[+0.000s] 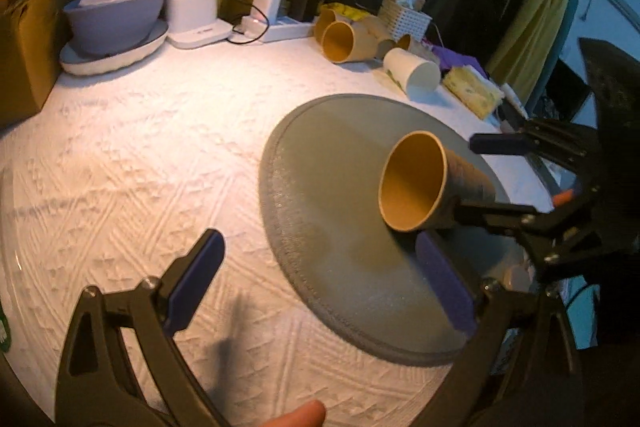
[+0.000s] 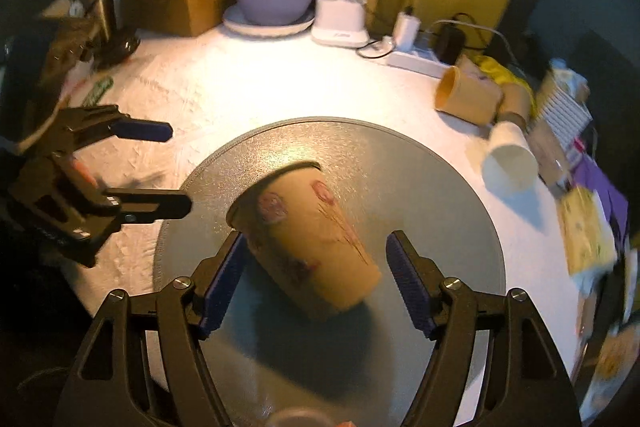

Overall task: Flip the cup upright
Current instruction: 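Rotate the right gripper to turn the cup opening upward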

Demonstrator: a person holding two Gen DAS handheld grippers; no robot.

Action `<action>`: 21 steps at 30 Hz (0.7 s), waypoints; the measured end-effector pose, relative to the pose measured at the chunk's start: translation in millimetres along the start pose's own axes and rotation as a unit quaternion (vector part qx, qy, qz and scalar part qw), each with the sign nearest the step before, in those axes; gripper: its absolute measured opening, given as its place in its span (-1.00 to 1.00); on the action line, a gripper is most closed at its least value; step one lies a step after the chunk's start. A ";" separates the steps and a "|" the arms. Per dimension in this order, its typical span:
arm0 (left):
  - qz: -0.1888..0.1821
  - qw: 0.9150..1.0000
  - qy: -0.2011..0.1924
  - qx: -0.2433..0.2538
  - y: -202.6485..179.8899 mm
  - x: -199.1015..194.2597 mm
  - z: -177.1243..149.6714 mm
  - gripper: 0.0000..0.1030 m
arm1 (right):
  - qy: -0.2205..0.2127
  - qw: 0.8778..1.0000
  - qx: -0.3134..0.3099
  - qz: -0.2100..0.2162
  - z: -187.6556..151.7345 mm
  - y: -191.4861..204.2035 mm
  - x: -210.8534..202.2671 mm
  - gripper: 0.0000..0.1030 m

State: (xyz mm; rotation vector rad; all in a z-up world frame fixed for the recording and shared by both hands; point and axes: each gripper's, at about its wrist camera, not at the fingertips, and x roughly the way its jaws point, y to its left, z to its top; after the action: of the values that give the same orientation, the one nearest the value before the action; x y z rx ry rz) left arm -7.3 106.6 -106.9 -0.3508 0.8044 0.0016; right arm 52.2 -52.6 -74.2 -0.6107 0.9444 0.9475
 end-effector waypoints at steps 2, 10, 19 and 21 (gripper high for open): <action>-0.005 1.000 -0.007 -0.006 5.1 -1.2 0.8 0.89 | 0.012 1.000 -0.016 0.004 7.2 2.5 7.8 0.45; -0.028 0.999 -0.017 -0.011 9.3 2.6 5.9 0.89 | 0.069 0.995 -0.075 0.010 19.4 16.4 36.5 0.45; -0.035 0.999 -0.018 -0.019 13.7 3.0 5.3 0.89 | 0.098 0.991 -0.095 -0.005 32.9 12.0 58.4 0.45; -0.036 0.999 -0.019 -0.018 14.0 1.6 5.2 0.89 | 0.097 0.990 -0.103 -0.004 35.4 12.2 59.1 0.45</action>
State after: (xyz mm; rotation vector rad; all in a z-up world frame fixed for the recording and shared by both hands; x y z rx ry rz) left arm -4.4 121.2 -109.0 -0.4128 0.7544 -0.0435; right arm 70.6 4.7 -109.9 -0.8933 1.0221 0.9973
